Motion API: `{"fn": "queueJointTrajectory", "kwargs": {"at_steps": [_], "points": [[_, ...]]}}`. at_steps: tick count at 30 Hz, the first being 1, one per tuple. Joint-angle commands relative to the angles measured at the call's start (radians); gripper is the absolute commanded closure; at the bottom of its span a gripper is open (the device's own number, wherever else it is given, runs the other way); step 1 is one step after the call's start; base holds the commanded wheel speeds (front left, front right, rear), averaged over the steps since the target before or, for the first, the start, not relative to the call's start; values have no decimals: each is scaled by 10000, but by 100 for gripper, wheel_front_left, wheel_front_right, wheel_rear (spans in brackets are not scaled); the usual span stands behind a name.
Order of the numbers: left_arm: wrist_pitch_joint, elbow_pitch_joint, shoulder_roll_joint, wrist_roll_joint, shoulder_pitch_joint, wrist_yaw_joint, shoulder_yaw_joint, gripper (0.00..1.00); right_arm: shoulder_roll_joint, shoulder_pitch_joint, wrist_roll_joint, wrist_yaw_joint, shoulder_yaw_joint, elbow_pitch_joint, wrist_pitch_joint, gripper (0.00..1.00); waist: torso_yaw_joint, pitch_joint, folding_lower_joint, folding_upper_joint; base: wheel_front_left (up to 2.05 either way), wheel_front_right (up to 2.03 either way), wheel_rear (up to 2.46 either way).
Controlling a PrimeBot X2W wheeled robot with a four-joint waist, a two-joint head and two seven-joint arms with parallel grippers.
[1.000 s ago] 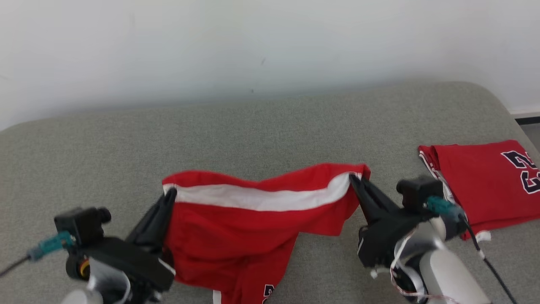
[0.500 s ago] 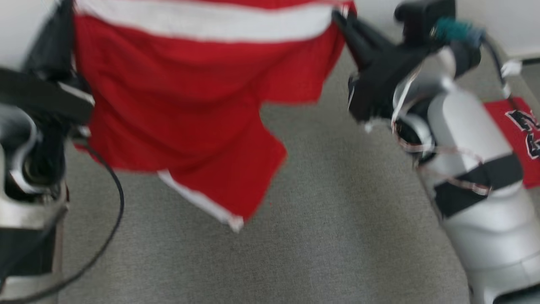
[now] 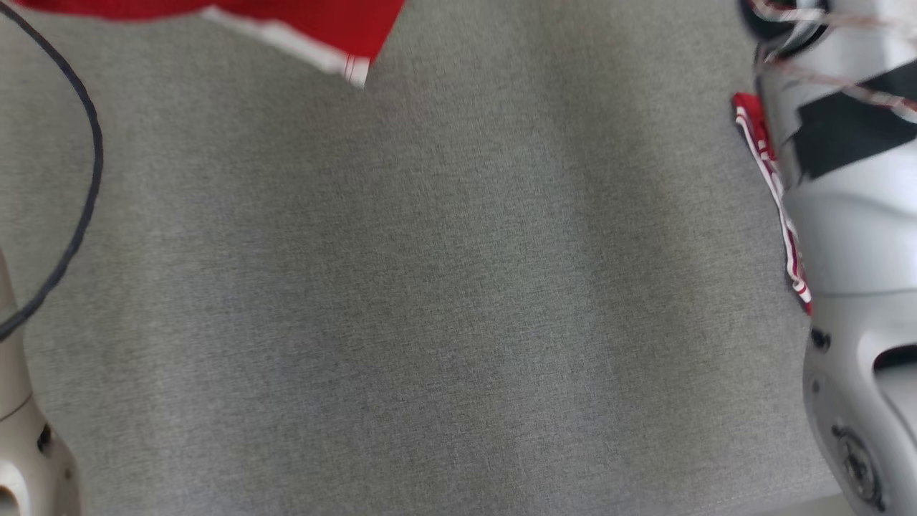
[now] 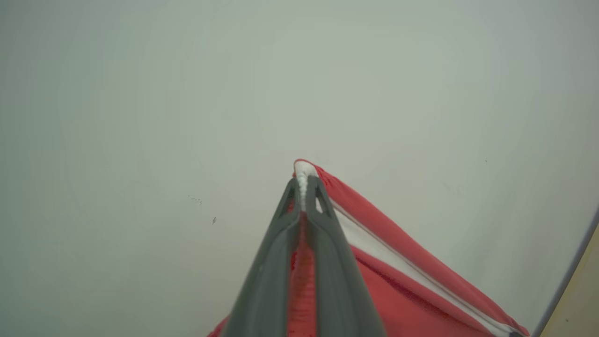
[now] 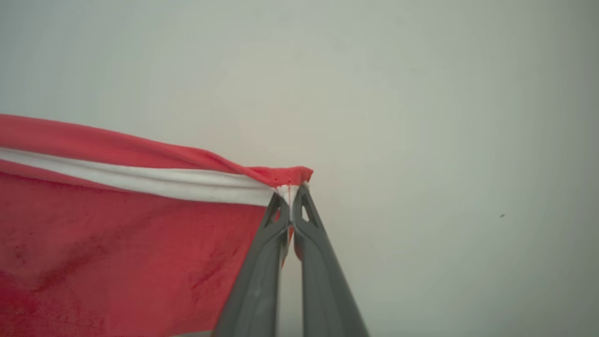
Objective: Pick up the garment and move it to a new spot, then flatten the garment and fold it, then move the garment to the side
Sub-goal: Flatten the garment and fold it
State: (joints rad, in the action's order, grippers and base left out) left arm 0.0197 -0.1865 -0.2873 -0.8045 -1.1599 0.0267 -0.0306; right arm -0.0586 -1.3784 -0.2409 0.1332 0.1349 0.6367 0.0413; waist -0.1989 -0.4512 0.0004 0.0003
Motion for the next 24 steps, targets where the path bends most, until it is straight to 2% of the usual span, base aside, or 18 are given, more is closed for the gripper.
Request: {"fn": "queueJointTrajectory", "kwargs": {"at_steps": [1, 7, 12, 19, 24], "points": [[136, -59, -31, -105, -164, -18, -172, 100, -140, -111, 96, -57, -221, 74, -123, 100, -179, -454, -4, -3, 0, 0, 0], [821, -284, 124, -449, -298, 525, -292, 100, -57, -755, 1674, -68, -1384, 139, -1489, 100, -42, -929, -4, -3, 0, 0, 0], [1026, -311, 251, -886, 339, 880, -34, 100, 10, -502, 2404, -66, -1322, 303, -1942, 100, 138, -1193, -4, -3, 0, 0, 0], [494, 173, 172, -1653, 1802, 1053, 799, 100, 67, 330, 1946, -46, -399, 234, -1744, 100, 384, -896, -4, -3, 0, 0, 0], [149, 735, -2, -2318, 3290, 1038, 1164, 100, -206, 1690, 848, -46, 316, -592, -540, 100, 451, -135, -4, -3, 0, 0, 0]]}}
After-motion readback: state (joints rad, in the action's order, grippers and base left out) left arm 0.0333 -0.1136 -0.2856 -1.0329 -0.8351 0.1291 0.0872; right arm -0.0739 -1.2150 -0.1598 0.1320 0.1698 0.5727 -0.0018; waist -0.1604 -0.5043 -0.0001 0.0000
